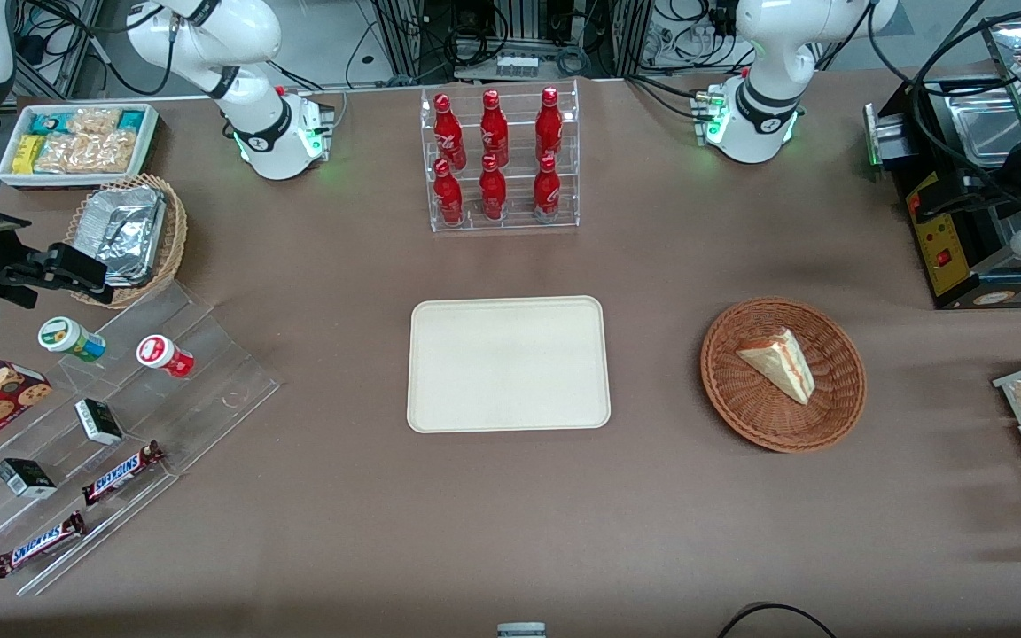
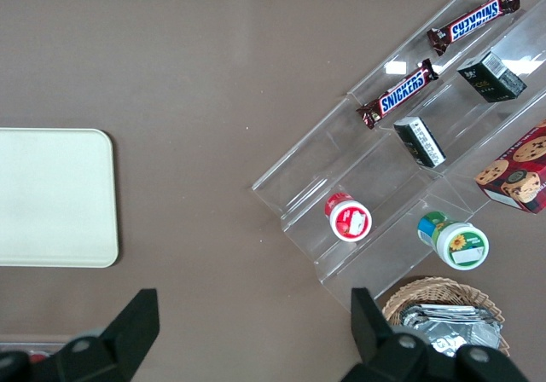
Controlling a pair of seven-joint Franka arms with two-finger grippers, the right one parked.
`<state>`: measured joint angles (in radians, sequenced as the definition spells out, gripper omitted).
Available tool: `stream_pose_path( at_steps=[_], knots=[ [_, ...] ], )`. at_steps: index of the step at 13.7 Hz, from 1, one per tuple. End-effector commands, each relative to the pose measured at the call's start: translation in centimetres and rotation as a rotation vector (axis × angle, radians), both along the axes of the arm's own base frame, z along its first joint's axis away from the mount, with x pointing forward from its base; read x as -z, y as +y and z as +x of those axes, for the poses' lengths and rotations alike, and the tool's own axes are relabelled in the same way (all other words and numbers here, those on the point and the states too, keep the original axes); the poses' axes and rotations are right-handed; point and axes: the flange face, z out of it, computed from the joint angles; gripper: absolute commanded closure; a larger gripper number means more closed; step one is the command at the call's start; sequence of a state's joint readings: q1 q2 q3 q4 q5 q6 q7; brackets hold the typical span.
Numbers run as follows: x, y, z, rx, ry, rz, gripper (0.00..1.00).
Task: Place sandwich from basket to tray
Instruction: 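Move the left gripper down over the wrapped sandwich in the wicker basket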
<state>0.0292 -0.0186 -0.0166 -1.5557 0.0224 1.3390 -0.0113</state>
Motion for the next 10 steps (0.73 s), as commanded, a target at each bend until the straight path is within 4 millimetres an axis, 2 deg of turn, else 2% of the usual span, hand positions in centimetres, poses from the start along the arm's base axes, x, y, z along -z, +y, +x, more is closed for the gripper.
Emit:
stream_pose_path(
  at_steps=[1, 2, 4, 5, 7, 10],
  knots=[
    [-0.3, 0.0, -0.1, 0.021, -0.032, -0.006, 0.00],
    [-0.1, 0.0, 0.1, 0.020, -0.034, -0.012, 0.00],
    [1.8, 0.1, 1.6, 0.019, -0.027, -0.001, 0.00],
    [3.3, 0.2, 2.5, 0.006, -0.019, 0.001, 0.00],
    [7.3, 0.3, 3.9, -0.058, -0.023, 0.018, 0.00],
    [14.7, -0.1, 4.2, -0.300, -0.072, 0.059, 0.00]
  ],
)
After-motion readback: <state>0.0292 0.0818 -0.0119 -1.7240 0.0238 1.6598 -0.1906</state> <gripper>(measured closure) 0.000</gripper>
